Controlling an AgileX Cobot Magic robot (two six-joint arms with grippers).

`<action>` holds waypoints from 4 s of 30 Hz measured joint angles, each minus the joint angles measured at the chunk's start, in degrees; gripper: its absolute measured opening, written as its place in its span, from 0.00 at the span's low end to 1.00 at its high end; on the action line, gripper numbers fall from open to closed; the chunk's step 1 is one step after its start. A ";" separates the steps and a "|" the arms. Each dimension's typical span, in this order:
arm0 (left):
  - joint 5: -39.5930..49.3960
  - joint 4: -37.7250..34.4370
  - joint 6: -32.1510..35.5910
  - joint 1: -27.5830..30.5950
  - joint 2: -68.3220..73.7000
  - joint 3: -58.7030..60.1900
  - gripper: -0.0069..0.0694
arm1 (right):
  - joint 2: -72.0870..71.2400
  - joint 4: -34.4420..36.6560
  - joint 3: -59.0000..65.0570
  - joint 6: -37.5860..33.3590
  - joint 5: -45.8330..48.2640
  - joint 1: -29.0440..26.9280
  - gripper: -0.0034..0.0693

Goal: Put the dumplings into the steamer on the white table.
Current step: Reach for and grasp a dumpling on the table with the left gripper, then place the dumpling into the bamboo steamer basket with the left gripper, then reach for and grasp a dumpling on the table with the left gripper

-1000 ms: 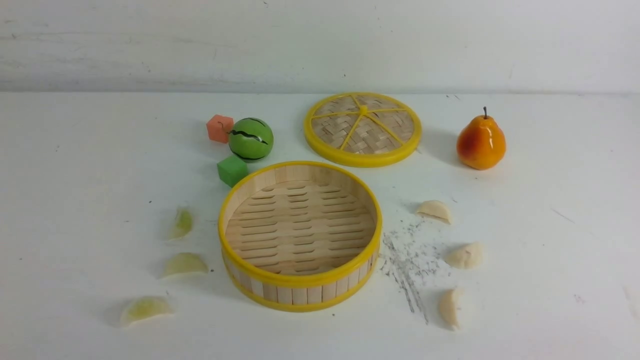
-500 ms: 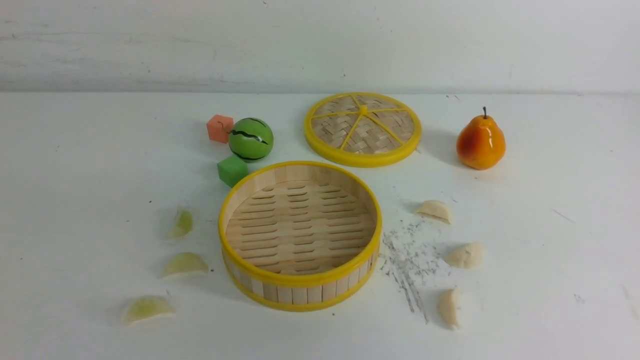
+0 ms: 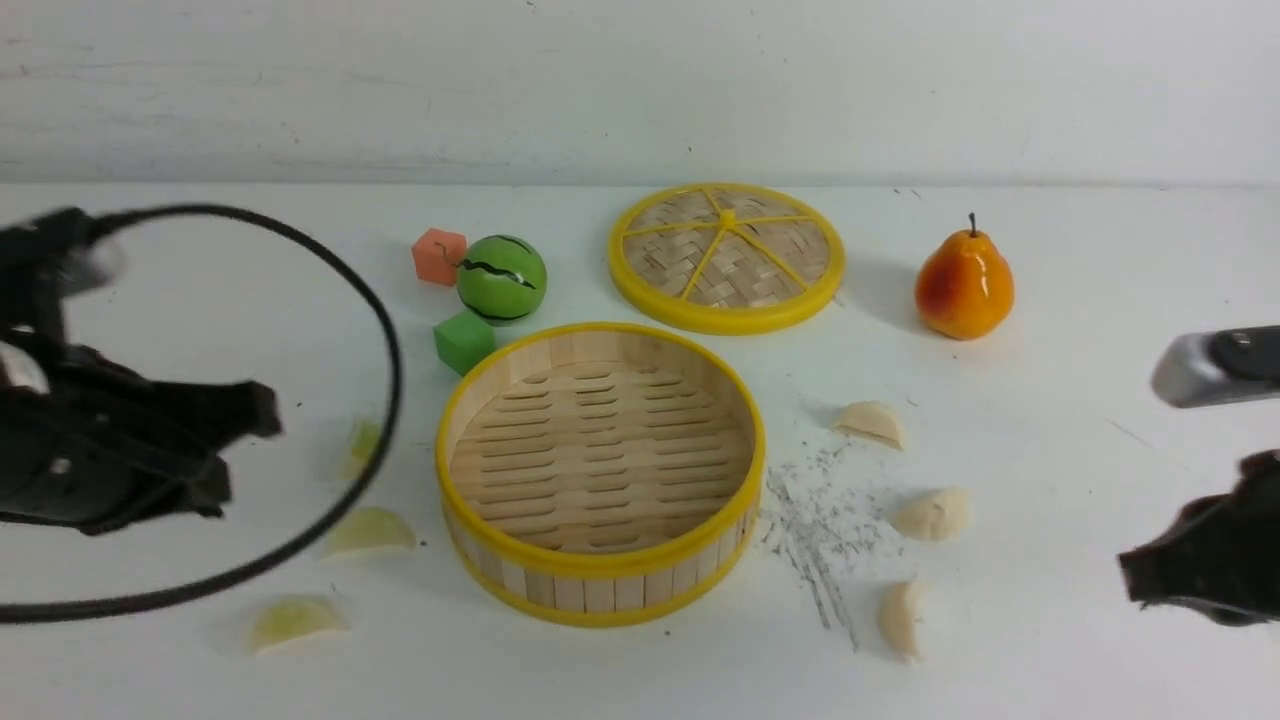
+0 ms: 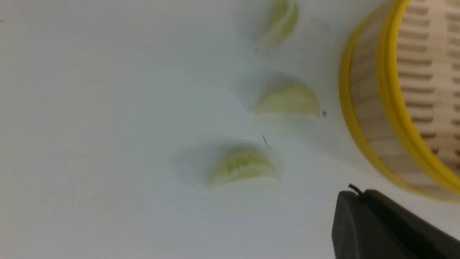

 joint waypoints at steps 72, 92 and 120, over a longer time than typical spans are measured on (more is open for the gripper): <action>7.48 -6.70 3.54 -11.14 52.89 -51.16 0.37 | 15.53 8.92 -11.09 -10.52 7.47 0.56 0.08; 23.26 5.82 10.14 -9.31 32.56 -52.34 0.64 | 15.53 9.03 -11.09 -12.24 9.07 0.56 0.10; -3.92 -0.86 30.50 -0.70 30.89 -6.34 0.58 | 15.54 11.43 -11.09 -12.29 8.19 0.56 0.15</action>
